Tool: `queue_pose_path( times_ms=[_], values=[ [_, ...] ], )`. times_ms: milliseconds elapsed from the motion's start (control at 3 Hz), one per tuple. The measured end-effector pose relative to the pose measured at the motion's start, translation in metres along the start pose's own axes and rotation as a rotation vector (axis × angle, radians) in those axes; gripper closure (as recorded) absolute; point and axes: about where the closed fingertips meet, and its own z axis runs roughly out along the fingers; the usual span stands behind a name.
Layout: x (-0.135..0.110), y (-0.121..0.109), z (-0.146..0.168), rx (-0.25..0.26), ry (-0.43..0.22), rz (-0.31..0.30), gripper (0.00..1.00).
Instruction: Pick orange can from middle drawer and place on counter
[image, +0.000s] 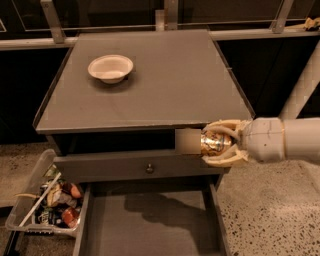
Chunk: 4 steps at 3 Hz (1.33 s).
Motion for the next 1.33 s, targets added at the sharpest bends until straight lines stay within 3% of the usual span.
queue_pose_path(
  times_ms=[333, 1000, 1333],
  values=[
    [-0.060, -0.041, -0.021, 0.038, -0.009, -0.103, 1.00],
    [-0.061, -0.054, -0.015, 0.060, -0.014, -0.103, 1.00],
    [-0.061, -0.087, -0.001, 0.094, -0.021, -0.096, 1.00]
  ],
)
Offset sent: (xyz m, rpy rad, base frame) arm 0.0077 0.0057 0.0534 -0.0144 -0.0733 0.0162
